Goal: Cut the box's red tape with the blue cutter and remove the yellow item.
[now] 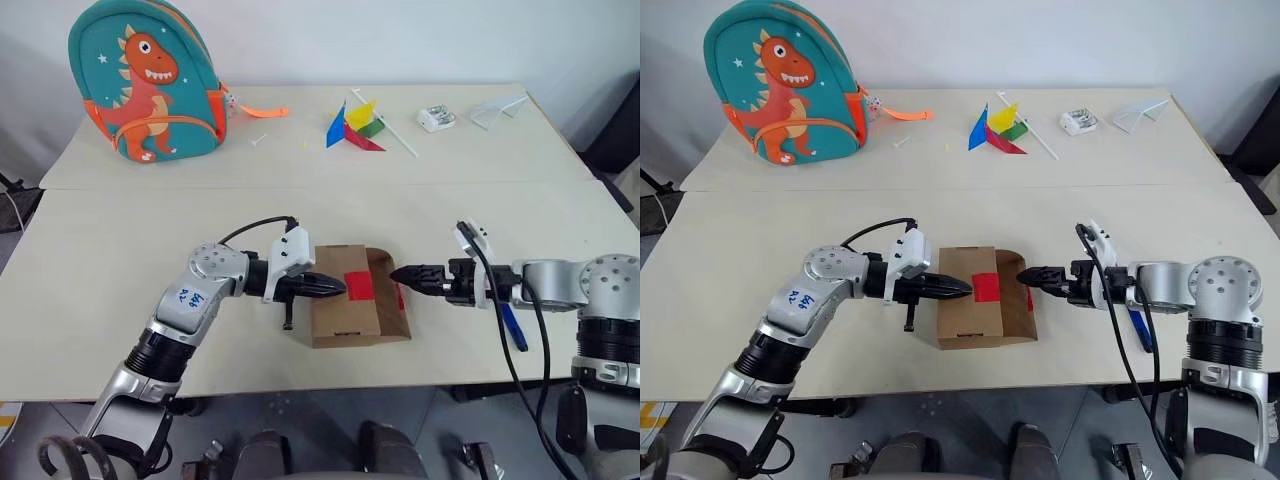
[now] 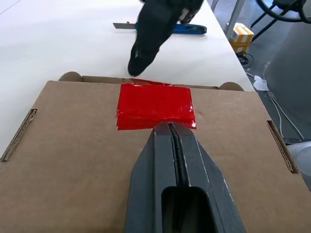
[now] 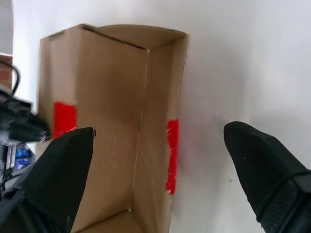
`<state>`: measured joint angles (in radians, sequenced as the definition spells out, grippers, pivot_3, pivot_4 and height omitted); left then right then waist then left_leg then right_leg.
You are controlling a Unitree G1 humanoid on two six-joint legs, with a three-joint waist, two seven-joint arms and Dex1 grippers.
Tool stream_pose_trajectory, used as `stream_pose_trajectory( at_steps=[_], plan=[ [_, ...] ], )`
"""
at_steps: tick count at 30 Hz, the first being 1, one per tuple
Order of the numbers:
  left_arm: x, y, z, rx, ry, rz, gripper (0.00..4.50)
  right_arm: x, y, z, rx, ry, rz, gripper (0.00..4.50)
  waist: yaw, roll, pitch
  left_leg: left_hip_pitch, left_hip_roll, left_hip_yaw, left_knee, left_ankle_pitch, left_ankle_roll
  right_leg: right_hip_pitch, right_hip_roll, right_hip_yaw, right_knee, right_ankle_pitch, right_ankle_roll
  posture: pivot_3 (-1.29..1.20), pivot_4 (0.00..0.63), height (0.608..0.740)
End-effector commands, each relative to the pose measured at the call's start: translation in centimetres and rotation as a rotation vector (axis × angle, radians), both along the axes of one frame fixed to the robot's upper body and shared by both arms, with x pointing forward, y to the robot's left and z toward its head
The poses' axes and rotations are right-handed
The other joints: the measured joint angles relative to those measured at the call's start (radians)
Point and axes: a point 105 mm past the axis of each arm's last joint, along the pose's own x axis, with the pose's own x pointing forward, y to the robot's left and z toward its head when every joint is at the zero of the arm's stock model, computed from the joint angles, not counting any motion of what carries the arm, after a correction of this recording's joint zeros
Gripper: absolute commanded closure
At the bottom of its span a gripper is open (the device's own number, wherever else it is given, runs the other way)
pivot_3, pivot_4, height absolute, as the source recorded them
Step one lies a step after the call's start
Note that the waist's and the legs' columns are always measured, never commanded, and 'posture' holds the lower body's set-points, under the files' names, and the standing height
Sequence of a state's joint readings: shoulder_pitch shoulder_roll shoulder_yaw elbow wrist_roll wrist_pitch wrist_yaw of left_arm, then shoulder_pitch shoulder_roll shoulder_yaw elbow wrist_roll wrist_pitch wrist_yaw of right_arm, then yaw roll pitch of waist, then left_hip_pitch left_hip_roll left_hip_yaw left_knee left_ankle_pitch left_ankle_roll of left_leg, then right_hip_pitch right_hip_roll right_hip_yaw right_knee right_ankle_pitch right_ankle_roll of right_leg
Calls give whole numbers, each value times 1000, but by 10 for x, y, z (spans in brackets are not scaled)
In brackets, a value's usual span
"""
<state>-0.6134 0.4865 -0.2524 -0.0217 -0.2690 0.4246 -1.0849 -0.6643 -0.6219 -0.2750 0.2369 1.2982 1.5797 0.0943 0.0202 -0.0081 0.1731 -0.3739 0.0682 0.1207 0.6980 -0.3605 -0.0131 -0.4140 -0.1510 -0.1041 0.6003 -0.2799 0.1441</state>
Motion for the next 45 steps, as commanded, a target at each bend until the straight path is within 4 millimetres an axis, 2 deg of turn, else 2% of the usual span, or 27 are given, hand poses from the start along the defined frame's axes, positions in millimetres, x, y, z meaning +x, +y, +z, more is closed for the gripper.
stream_pose_trajectory(
  at_steps=[1, 12, 21, 25, 30, 38, 41, 45],
  plan=[
    [-2, 7, -14, 52, 51, 14, 4500, -3, 7, -12, -20, 48, 46, 51, 0, 0, 0, 0, 0, 0, 0, 0, 0, 0, 0, 0, 0, 0, 0, 0, 150, 740],
    [-5, 8, -11, 63, 50, 9, 4500, -23, 23, -37, -29, 119, 225, 51, -21, 0, -1, 2, 0, 0, -1, 0, 0, 2, 0, 0, 0, 0, 0, 0, 150, 740],
    [-6, 8, -10, 64, 54, 17, 4500, -18, 33, -44, -27, 103, 256, 51, -29, -3, -4, 4, 0, 0, -1, 0, -1, 2, 0, 0, 1, 0, 0, 0, 150, 740],
    [-5, 8, -9, 63, 56, 23, 4500, -16, 34, -48, -26, 106, 257, 968, -34, -4, -5, 4, 0, 0, 0, 0, -1, 2, 0, 0, 2, 0, 0, 0, 150, 740],
    [-5, 9, -9, 63, 57, 27, 4500, -14, 37, -51, -9, 108, 252, 2768, -39, -4, -5, 4, 0, 0, 0, 0, -1, 2, 0, 0, 2, 0, 0, 0, 150, 740],
    [-6, 10, -11, 63, 62, 32, 4500, -11, 47, -55, -2, 107, 273, 2768, -50, -3, -5, 5, 0, 0, 0, 0, -1, 2, 0, 0, 2, 0, 0, 0, 150, 740],
    [-5, 11, -11, 63, 60, 35, 4500, -13, 59, -52, 20, 106, 312, 2768, -53, -3, -5, 5, 0, 0, 0, 0, -1, 2, 0, 1, 3, 0, 0, 0, 150, 740],
    [-5, 11, -11, 64, 59, 38, 4500, -14, 62, -58, 2, 115, 321, 2768, -54, -3, -5, 6, 1, 0, 0, 0, -1, 2, 0, 1, 4, 0, 0, 0, 150, 740]
  ],
)
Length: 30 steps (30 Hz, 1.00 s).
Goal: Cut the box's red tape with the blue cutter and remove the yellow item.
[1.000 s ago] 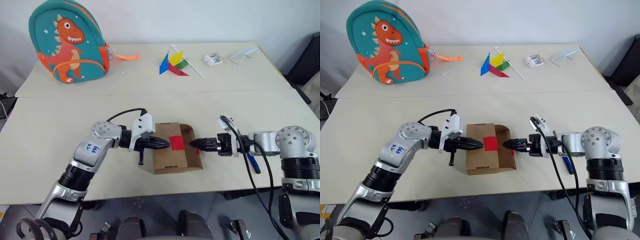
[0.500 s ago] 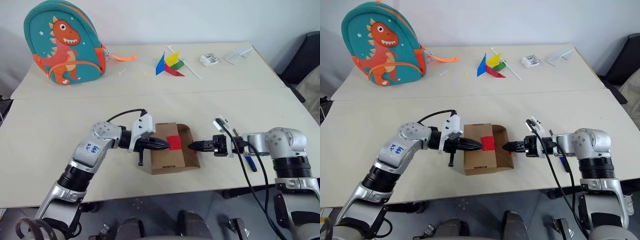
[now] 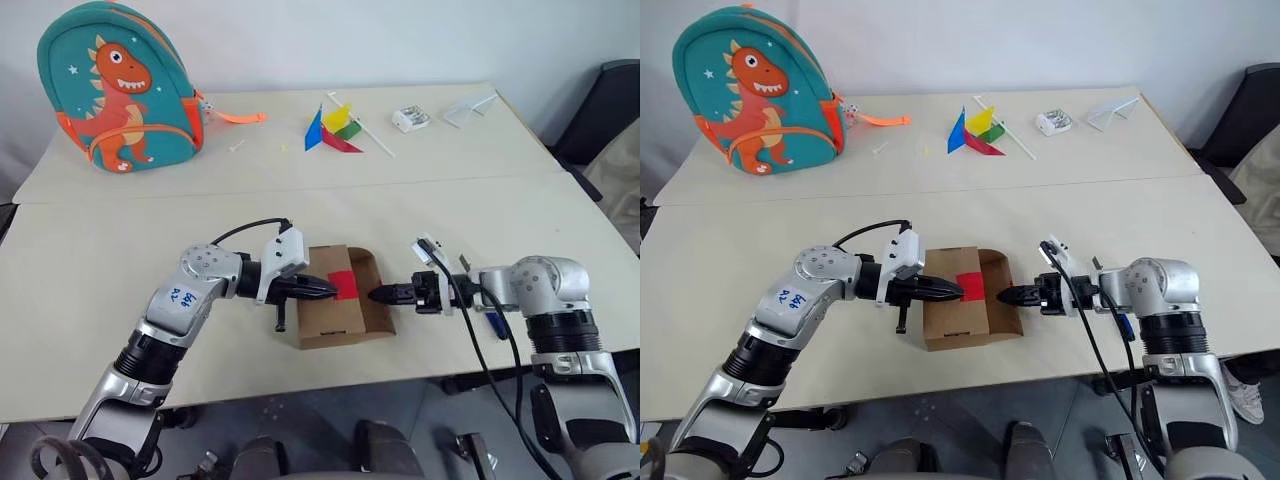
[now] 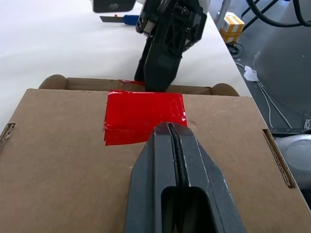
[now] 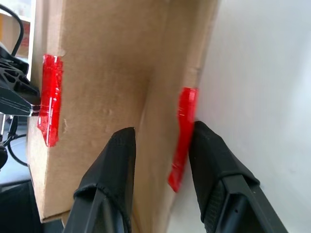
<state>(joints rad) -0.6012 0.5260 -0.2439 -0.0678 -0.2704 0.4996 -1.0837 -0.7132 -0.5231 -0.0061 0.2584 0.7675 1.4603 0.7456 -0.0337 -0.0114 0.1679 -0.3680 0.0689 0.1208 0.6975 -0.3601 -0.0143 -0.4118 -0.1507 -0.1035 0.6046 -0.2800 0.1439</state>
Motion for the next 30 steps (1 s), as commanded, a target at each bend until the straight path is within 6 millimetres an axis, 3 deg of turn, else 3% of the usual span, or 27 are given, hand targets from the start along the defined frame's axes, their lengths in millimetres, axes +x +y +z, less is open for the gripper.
stream_pose_trajectory(
  at_steps=[1, 8, 13, 14, 20, 30],
  plan=[
    [-3, 2, -10, 24, 27, 6, 4500, -15, 15, -31, -45, 113, 59, 2768, 0, 0, 0, 0, 0, 0, 0, 0, 0, 0, 0, 0, 0, 0, 0, 0, 150, 740],
    [-2, 4, -11, 24, 26, 15, 4500, -15, 16, -31, -42, 111, 71, 2768, 0, 0, 0, 0, 0, 0, 0, 0, 0, 0, 0, 0, 0, 0, 0, 0, 150, 740],
    [-1, 6, -11, 22, 22, 24, 4500, -13, 18, -28, -39, 87, 72, 4341, 0, -4, -2, 0, 0, 0, 0, 0, 0, 0, 0, 0, 1, 0, 0, 0, 150, 740],
    [-1, 6, -11, 21, 22, 25, 4500, -12, 19, -27, -38, 81, 69, 4465, 0, -6, -4, 1, 0, -1, 0, 0, -1, 0, 0, 0, 1, 0, 0, 0, 150, 740],
    [0, 5, -11, 12, 17, 35, 4500, -8, 15, -18, -72, 34, 52, 4465, 1, -7, -6, 0, 1, 0, 0, 0, -1, 0, 0, 0, 1, 0, -1, 0, 150, 740],
    [16, 5, -14, -37, -11, 134, 4500, -1, -1, 33, -140, -105, 6, 4465, 13, -2, -4, -2, 1, 0, 1, 0, -1, -2, 0, 0, 1, 0, -1, 0, 150, 740]
  ],
)
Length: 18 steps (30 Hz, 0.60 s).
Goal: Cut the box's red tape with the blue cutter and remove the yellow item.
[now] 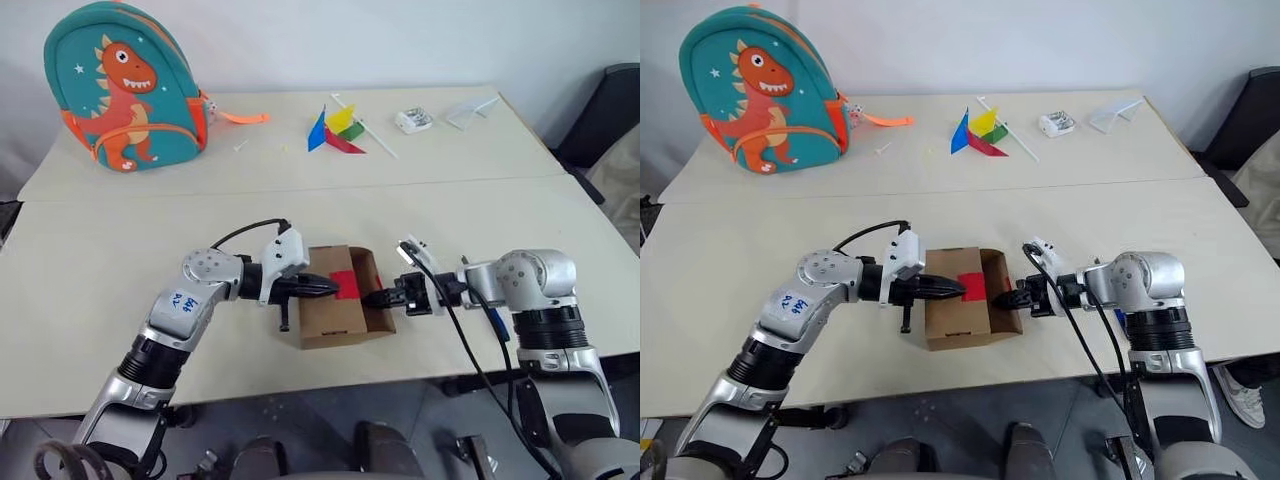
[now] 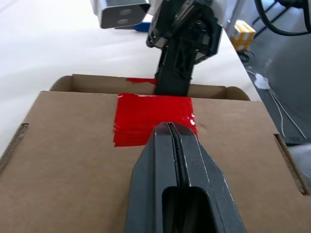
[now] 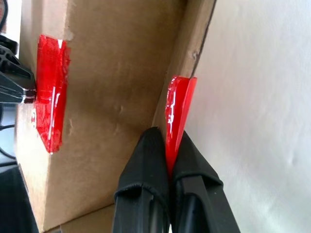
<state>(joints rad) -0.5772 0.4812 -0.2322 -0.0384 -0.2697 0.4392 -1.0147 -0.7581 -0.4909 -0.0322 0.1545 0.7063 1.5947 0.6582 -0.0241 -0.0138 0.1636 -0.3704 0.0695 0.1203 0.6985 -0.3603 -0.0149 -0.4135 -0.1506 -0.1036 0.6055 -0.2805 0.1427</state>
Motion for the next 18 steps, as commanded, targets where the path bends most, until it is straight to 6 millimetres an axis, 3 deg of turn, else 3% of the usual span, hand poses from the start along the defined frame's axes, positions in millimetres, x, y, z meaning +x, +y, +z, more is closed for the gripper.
stream_pose_trajectory(
  at_steps=[1, 6, 18],
  plan=[
    [10, 9, -12, 21, 22, 86, 4500, 0, -7, 26, -12, -90, 7, 4465, 8, 1, 1, -1, 0, 0, 0, 0, 0, 0, 0, 0, 0, 0, 0, 0, 150, 740],
    [18, 14, -21, 3, 38, 147, 4500, 2, -8, 67, -5, -200, 46, 4465, 24, 6, 4, -1, 0, 0, 0, 0, 0, -1, 0, 0, -1, 0, 0, 0, 150, 740],
    [23, 10, -24, -34, 40, 190, 4500, -3, -10, 95, 4, -244, 58, 4465, 28, 6, 4, -3, -1, 0, -1, 0, 0, -1, 0, -1, -4, 0, 1, 0, 150, 740]
  ],
)
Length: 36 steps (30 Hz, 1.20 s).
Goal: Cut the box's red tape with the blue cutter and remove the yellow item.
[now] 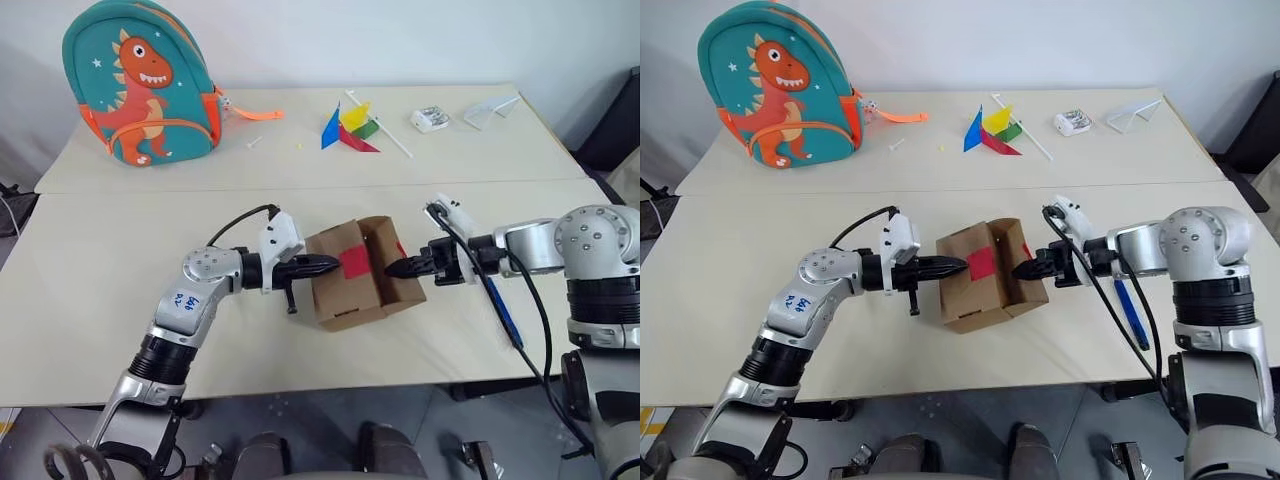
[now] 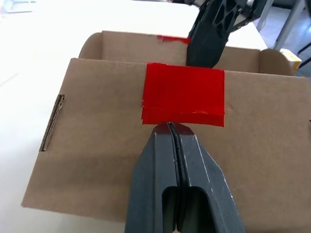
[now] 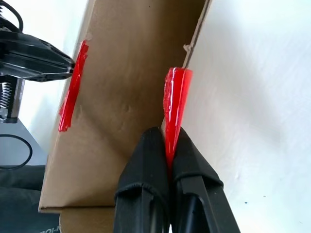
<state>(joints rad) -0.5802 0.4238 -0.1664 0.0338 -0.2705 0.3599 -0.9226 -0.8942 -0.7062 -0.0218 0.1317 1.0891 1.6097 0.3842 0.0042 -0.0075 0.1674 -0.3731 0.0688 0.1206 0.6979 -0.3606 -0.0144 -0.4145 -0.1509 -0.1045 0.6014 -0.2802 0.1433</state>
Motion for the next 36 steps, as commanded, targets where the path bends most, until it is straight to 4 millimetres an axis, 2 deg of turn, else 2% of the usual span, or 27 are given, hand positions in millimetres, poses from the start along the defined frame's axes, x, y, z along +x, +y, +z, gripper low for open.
stream_pose_trajectory(
  at_steps=[1, 8, 13, 20, 29, 34, 36],
  plan=[
    [4, 6, -34, 64, 109, 74, 4500, -8, 13, 36, 83, -81, 91, 4465, 0, 0, 0, 0, 0, 0, 0, 0, 0, 0, 0, 0, 0, 0, 0, 0, 150, 740],
    [5, 17, -38, 57, 119, 117, 4500, -14, 16, 52, 81, -99, 119, 4465, 0, 0, 0, 0, 0, 0, 0, 0, 0, 0, 0, 0, 0, 0, 0, 0, 150, 740],
    [5, 18, -39, 58, 120, 118, 4500, -15, 19, 48, 70, -87, 113, 4465, 2, -1, 1, -6, 0, -1, 0, 0, 1, -5, 0, -1, -1, 0, 0, 0, 150, 740],
    [5, 19, -37, 53, 111, 124, 4500, -13, 22, 42, 48, -83, 95, 4465, -2, -1, 1, -7, 0, 1, 0, 0, 0, -6, 0, -1, -1, 0, 0, 0, 150, 740],
    [3, 23, -28, 22, 105, 130, 4500, 5, 12, 30, -26, -87, -65, 4465, -5, -1, 1, -7, 0, 1, 0, 0, 0, -6, 0, -1, 0, 0, 0, 0, 150, 740],
    [-3, 35, -19, 29, 90, 120, 4500, 11, 8, 29, -48, -90, -114, 4465, -6, -1, 1, -7, 0, 1, 0, 0, 0, -6, 0, -1, 0, 0, 0, 0, 150, 740],
    [-5, 44, -7, 12, 79, 104, 4500, 12, 8, 29, -52, -91, -122, 4465, -11, -1, 1, -7, 1, 1, 0, 0, 0, -6, 0, -1, 1, 0, 0, 0, 150, 740]
  ],
)
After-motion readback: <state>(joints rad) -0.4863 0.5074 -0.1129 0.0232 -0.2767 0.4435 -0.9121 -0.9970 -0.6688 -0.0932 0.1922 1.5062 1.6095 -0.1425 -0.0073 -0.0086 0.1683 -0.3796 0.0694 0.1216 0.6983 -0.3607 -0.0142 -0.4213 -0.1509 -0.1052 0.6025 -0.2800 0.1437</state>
